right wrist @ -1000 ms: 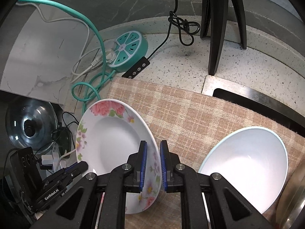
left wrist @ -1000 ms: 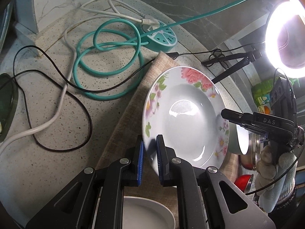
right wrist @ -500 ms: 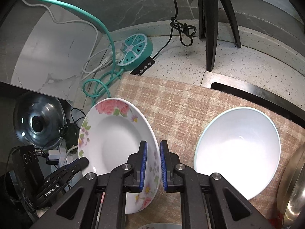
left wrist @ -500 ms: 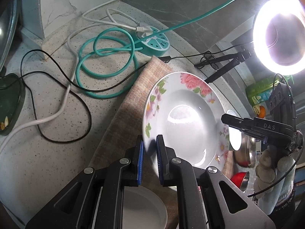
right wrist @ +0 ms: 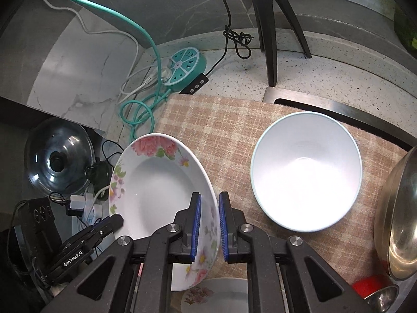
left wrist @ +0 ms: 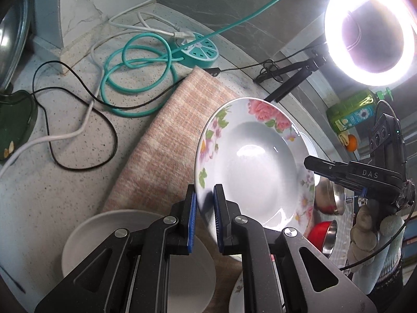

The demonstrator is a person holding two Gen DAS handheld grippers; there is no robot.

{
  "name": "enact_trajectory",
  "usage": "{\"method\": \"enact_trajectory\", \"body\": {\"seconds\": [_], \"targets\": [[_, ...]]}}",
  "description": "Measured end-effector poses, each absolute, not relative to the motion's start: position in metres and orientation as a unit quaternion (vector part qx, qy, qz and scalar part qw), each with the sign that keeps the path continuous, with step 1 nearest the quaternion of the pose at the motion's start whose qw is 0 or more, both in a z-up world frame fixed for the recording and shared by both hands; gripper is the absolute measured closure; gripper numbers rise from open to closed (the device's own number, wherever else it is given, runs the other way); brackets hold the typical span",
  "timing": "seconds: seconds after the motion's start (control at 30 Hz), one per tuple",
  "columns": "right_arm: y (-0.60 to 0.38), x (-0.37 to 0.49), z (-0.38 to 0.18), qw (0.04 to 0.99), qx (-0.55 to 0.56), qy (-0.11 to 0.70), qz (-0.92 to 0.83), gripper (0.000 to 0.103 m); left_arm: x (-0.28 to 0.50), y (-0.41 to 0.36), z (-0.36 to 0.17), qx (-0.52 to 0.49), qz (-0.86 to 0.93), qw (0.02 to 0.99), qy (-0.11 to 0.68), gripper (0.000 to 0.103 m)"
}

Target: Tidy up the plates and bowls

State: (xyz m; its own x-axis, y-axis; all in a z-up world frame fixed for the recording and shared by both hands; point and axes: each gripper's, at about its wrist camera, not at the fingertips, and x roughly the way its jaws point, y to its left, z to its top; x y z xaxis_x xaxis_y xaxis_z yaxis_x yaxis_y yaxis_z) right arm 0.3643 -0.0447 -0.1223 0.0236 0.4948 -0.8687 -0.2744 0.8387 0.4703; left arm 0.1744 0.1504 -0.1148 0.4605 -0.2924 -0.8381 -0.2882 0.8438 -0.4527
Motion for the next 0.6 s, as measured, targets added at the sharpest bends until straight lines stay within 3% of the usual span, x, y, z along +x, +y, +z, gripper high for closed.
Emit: {"method": "enact_trajectory", "body": {"seconds": [0.6], "targets": [[-0.1, 0.307, -0.109, 0.721, 0.102, 0.635, 0.257, 0.09, 0.131, 0.107, -0.103, -0.266, -0.029, 0.81, 0.521, 0.092]]}}
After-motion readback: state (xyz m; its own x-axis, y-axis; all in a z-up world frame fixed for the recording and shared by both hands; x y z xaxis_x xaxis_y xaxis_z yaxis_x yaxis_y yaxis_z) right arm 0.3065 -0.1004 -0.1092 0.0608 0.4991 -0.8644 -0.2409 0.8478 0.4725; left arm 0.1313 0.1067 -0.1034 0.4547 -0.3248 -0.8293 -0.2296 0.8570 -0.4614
